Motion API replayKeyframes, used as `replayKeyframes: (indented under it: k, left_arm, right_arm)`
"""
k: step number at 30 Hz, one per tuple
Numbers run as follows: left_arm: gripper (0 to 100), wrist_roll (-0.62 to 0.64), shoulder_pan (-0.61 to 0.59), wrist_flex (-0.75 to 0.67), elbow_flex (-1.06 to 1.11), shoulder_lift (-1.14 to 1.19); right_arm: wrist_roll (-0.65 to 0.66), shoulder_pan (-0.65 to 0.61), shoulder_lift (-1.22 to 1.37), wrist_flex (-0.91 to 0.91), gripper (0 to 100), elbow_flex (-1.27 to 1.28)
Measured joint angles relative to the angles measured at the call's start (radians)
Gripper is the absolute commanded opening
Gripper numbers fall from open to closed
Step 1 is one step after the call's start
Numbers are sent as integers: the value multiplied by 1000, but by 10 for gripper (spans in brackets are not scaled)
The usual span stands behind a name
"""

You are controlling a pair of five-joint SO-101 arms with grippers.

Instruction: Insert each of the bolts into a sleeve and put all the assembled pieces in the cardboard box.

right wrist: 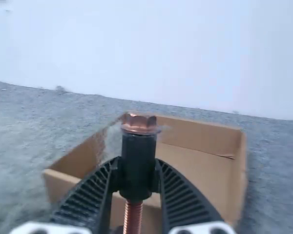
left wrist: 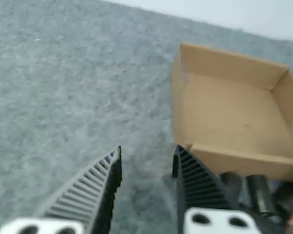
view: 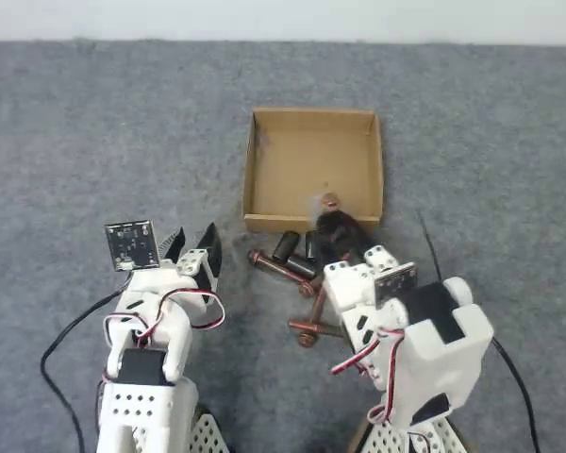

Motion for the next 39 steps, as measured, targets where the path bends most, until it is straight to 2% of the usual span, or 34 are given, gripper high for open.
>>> replayKeyframes:
  k: [3,7,10,13,18,28,35,39]
  left_arm:
    - [120,-41,-25,21,0,0]
    - [4,-60,-25,48,0,0]
    - [14,-61,-25,48,0,0]
    - [11,-60,-25,48,0,0]
    - [11,-63,-25,48,0,0]
    - [11,-63,-25,48,0,0]
    - [11,-63,-25,48,0,0]
    - [11,-63,-25,48,0,0]
  right_arm:
    - [0,77,-51,0,6,11]
    - [0,121,-158,0,6,25]
    - [0,121,-238,17,6,21]
    - [0,133,-305,118,6,-40]
    - [0,187,-410,457,6,-198]
    - [0,259,-493,1347,6,-589]
    - [0,256,-486,1748,6,-847]
    - [26,255,-371,1952,6,-1059]
